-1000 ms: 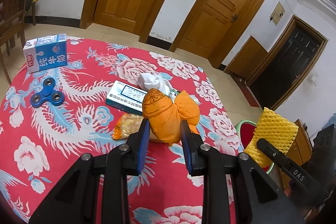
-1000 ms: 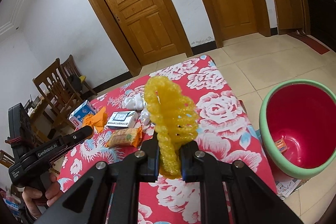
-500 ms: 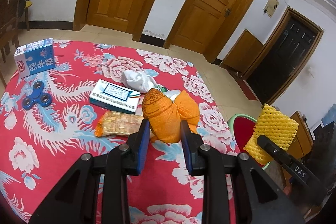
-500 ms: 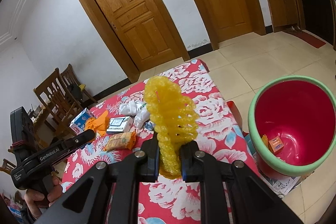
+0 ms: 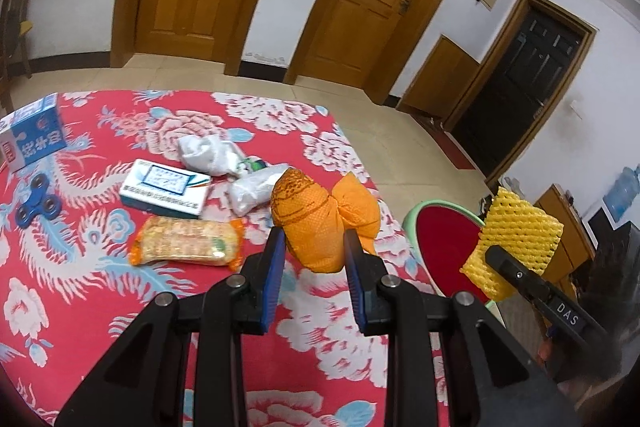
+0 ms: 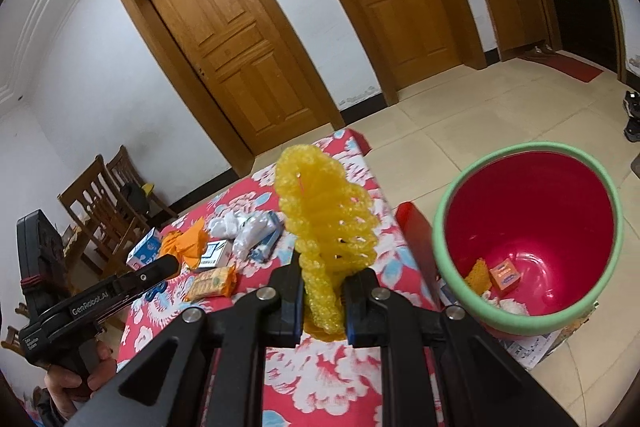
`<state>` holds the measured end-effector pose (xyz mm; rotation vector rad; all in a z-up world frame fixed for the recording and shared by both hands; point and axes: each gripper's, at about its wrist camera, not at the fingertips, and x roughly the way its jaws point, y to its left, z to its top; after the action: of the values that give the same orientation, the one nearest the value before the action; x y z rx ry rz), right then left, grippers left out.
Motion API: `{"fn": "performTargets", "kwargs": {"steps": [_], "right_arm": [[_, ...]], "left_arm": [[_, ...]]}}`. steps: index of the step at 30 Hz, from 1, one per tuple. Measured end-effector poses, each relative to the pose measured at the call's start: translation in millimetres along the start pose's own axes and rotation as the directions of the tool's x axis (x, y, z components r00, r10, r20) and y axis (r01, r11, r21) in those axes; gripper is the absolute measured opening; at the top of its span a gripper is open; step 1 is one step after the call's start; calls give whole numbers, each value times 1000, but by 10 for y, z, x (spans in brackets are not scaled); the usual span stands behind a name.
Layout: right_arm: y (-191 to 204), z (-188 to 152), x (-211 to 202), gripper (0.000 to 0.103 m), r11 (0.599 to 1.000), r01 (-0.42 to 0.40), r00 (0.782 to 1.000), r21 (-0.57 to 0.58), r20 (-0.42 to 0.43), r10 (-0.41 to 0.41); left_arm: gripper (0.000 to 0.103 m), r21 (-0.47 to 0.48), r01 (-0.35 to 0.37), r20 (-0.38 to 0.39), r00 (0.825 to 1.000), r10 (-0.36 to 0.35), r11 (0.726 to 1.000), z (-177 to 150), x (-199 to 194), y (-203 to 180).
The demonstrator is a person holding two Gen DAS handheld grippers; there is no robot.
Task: Collect trash
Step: 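Carry the orange mesh bag and yellow foam net over the red bucket, then open both grippers to drop the mesh bag and foam net into the bucket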
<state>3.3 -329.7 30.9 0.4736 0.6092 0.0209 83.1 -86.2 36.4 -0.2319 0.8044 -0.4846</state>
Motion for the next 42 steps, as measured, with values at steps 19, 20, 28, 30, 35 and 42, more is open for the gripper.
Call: {"fn": "performTargets", "kwargs": {"steps": [19,20,28,30,35,42], "right_arm": [[-719,63,-237,16,982,128,990,140,41,-135],[-759,58,-245,16,980,132,989,147,41,-139],[-1137,26,-214,17,959,183,982,219,14,-190],[-1241,14,-193,17,951,198,979,239,2,-204],[-1479,-6,-145,18,933,232,972,275,-22,-235],[-1712,-6,-107,23,916,260,965,306,-43,-260]], "left_arm": [[29,152,120,-99,990,-106,981,10,422,-756],[29,161,126,-108,988,-109,979,2,470,-807],[29,210,173,-184,974,-135,962,-85,840,-1140],[29,224,183,-204,969,-137,957,-112,958,-1233],[29,273,196,-234,963,-133,942,-179,1221,-1449],[29,296,221,-282,950,-136,929,-281,1552,-1658]]}}
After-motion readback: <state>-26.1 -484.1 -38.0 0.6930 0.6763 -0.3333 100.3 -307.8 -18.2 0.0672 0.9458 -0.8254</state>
